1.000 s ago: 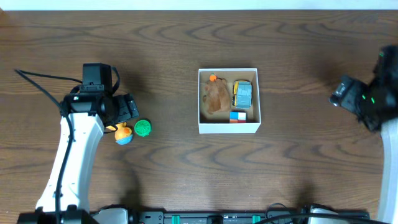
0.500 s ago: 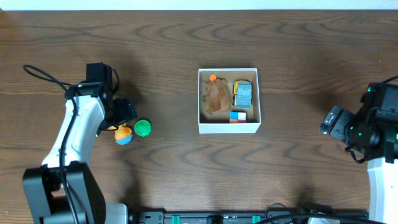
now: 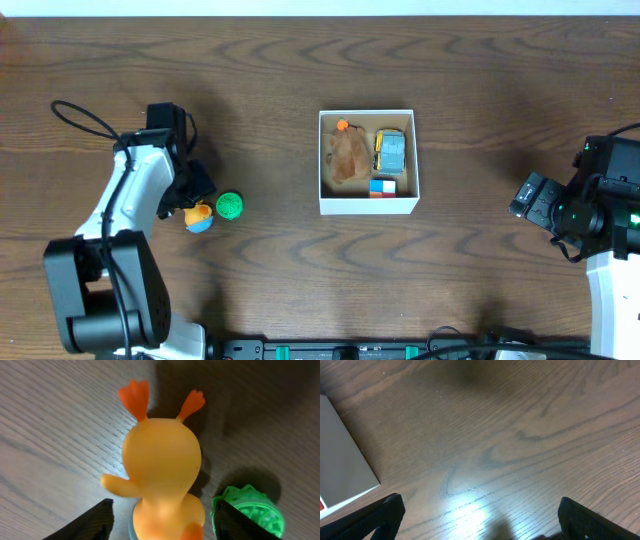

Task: Pack container
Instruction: 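Retract the right arm and grasp the orange duck with the left gripper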

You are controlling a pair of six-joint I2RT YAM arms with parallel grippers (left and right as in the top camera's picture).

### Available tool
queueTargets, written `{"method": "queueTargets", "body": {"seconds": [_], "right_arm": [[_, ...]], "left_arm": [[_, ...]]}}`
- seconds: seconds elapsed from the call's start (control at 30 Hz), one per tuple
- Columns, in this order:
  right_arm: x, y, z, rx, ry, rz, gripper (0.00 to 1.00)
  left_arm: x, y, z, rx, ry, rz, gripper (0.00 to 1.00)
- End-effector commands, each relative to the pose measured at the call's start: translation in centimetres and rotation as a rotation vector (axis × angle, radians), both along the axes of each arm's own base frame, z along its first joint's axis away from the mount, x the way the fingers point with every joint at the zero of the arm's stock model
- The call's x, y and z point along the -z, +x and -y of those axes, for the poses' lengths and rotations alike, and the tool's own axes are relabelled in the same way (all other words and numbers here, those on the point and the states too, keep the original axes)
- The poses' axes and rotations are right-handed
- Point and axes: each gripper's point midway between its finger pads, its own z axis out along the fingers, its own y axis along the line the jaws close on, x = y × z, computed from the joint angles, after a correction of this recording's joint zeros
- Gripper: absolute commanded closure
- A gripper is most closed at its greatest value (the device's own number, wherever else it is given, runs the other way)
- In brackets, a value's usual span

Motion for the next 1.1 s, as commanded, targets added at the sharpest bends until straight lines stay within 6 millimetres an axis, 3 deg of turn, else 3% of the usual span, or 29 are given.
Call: {"method": "queueTargets", "body": {"seconds": [0.0,0.33,0.4,0.57,0.67,0.77,0.93,1.07], "right_arm": [[-0.1,0.0,0.1,-0.01,-0.003,0.004,0.01],[-0.1,0.0,0.1,-0.01,-0.003,0.005,0.01],[-0.1,0.0,0.1,-0.01,-0.003,0.004,0.01],[-0.1,0.0,0.1,-0.01,-0.004,0.004,0.01],[-0.1,0.0,0.1,-0.01,-0.004,0.005,0.01],[-0.1,0.0,0.1,-0.01,-0.004,0.004,0.01],[-0.1,0.0,0.1,-0.01,-0.004,0.004,0.01],[-0.1,0.0,0.1,-0.01,-0.004,0.005,0.01]], "left_arm": [[1.2,-0.6,0.2,-0.012,-0.019,-0.046,0.37],[2.2,-1.0,0.3,-0.013,-0.025,-0.082,0.38],[2.2,-1.1,0.3,-0.013,-0.026,-0.086,0.43],[2.2,-1.4,0.3,-0.013,-0.027,-0.101,0.67],[2.2,-1.6,0.4,-0.013,-0.028,-0.108,0.73],[2.2,-1.6,0.3,-0.013,-0.027,-0.108,0.93],[1.8,-1.2,0.3,-0.012,-0.025,-0.089,0.94],[-0.4,0.2,0.3,0.002,-0.018,-0.016,0.94]]}}
